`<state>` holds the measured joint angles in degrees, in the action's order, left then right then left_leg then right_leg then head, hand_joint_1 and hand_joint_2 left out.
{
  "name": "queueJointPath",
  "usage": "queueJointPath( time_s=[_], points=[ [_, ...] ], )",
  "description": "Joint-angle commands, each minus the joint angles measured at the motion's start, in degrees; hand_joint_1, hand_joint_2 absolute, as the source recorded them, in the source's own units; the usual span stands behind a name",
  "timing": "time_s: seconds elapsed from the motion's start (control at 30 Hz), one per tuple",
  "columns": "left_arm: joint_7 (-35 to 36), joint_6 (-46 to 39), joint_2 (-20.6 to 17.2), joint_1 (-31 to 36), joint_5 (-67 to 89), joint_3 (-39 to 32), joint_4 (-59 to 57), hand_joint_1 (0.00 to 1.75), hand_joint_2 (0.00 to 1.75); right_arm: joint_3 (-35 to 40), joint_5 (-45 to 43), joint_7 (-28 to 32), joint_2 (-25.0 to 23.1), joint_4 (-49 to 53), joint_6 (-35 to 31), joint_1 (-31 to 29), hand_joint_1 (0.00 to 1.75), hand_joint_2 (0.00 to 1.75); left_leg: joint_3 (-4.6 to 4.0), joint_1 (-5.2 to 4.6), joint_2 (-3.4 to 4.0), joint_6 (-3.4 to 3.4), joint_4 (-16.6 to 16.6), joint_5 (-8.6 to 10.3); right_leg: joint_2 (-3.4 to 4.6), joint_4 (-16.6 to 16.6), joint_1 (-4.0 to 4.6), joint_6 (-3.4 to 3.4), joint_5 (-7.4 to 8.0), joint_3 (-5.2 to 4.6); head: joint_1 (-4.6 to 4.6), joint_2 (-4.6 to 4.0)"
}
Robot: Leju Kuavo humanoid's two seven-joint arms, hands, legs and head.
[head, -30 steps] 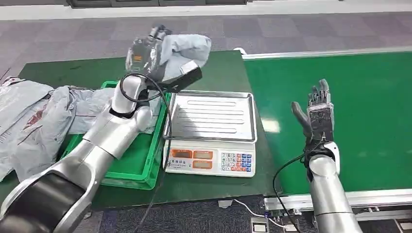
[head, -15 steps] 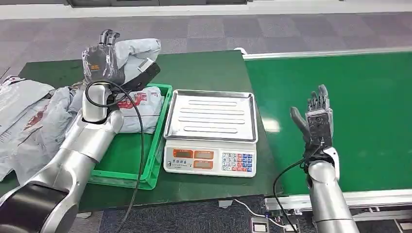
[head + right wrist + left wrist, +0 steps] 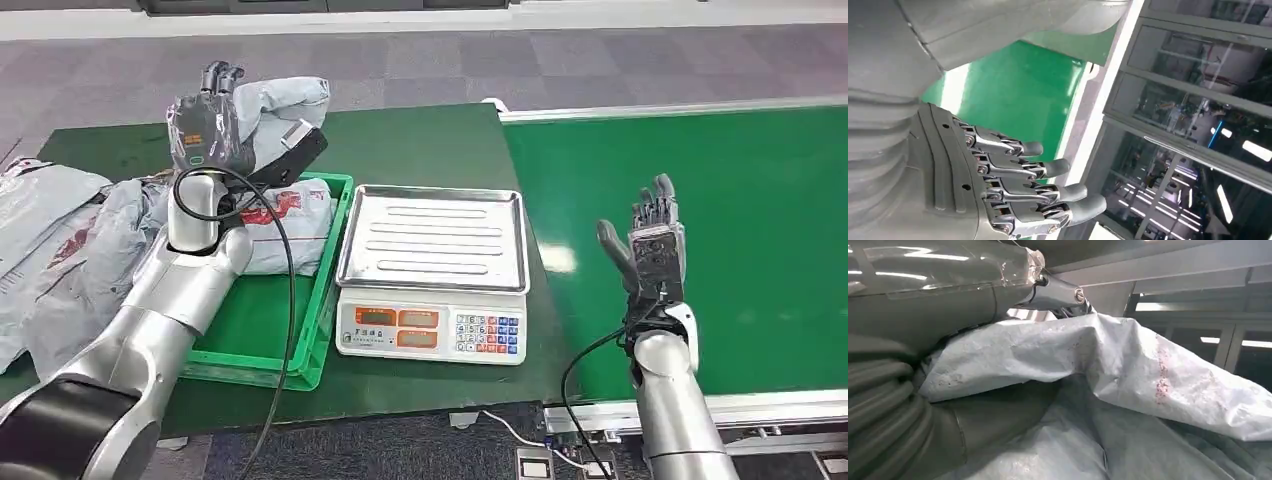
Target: Moved the parcel from conveyor to table for the left to box.
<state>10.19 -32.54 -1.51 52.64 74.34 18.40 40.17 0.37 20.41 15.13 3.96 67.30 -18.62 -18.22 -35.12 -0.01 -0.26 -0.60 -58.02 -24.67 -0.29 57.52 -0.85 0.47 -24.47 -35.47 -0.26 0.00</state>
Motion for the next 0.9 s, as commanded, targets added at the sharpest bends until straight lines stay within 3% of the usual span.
queueJointPath(
  time_s=[0.03, 0.63, 0.67, 0.7, 0.73, 0.8, 0.83, 0.9],
  points=[
    [-0.04, -0.38, 0.06, 1.98, 0.34, -2.31, -2.38, 1.75, 1.75, -1.95, -0.24, -0.15, -1.55, -1.2, 0.15, -1.38, 0.0, 1.75, 0.13, 0.06, 0.09, -0.01, 0.02, -0.06, 0.08, -0.08, 0.07, -0.04, -0.01, 0.13, 0.0, 0.0],
    [-0.04, -0.38, 0.06, 1.98, 0.34, -2.31, -2.38, 1.75, 1.75, -1.95, -0.24, -0.15, -1.55, -1.2, 0.15, -1.38, 0.0, 1.75, 0.06, 0.02, 0.06, -0.01, 0.0, -0.04, 0.06, -0.02, 0.02, -0.02, -0.02, 0.05, 0.0, 0.0],
    [-2.82, 6.82, -1.45, -4.56, -6.86, -4.0, -1.83, 0.0, 1.75, -2.17, 1.16, -2.92, -0.34, 0.89, -0.91, 1.06, 0.0, 1.75, 0.15, 0.04, 0.1, -0.02, 0.05, -0.06, 0.09, -0.08, 0.04, -0.04, -0.02, 0.13, 0.0, 0.0],
    [-3.97, 28.42, -8.73, -24.22, -10.98, -5.5, 17.59, 0.0, 1.75, -3.7, 0.38, -4.0, 1.39, 7.62, 0.53, 6.67, 0.0, 1.75, 0.07, 0.05, 0.07, -0.02, 0.0, -0.05, 0.06, -0.05, 0.05, -0.03, -0.01, 0.08, 0.0, 0.0],
    [-9.08, 27.08, -11.21, -33.18, -11.47, -7.1, 15.93, 0.0, 1.75, -5.87, -0.41, -3.81, 2.21, 12.1, 2.65, 10.76, 0.0, 1.75, 0.49, -0.03, 0.2, -0.02, 0.32, -0.05, 0.2, -0.3, -0.02, -0.05, 0.0, 0.41, 0.0, 0.0],
    [-12.46, 22.25, -10.98, -34.45, -11.28, -8.4, 11.26, 0.0, 1.75, -7.9, 0.09, -3.59, 1.64, 13.77, 4.82, 12.26, 0.0, 1.75, 1.53, -0.31, 0.68, -0.02, 1.24, -0.11, 0.67, -0.92, -0.3, -0.05, -0.01, 1.23, 0.02, 0.0],
    [-12.43, 22.66, -10.47, -33.36, -10.93, -8.32, 11.39, 0.0, 1.75, -8.68, -0.45, -3.53, 1.1, 13.61, 5.86, 11.93, 0.0, 1.75, 1.18, -0.27, 0.43, -0.04, 0.77, -0.21, 0.44, -0.5, -0.28, -0.03, -0.19, 0.9, 0.0, 0.0],
    [-10.41, 25.64, -10.06, -31.66, -10.43, -7.73, 13.39, 0.0, 1.75, -8.82, -0.15, -3.43, 0.66, 12.89, 6.24, 11.0, 0.0, 1.75, 1.94, -0.44, 0.6, -0.04, 0.7, -0.88, 0.62, -0.28, -0.45, -0.08, -0.84, 1.54, 0.0, 0.0]
  ],
)
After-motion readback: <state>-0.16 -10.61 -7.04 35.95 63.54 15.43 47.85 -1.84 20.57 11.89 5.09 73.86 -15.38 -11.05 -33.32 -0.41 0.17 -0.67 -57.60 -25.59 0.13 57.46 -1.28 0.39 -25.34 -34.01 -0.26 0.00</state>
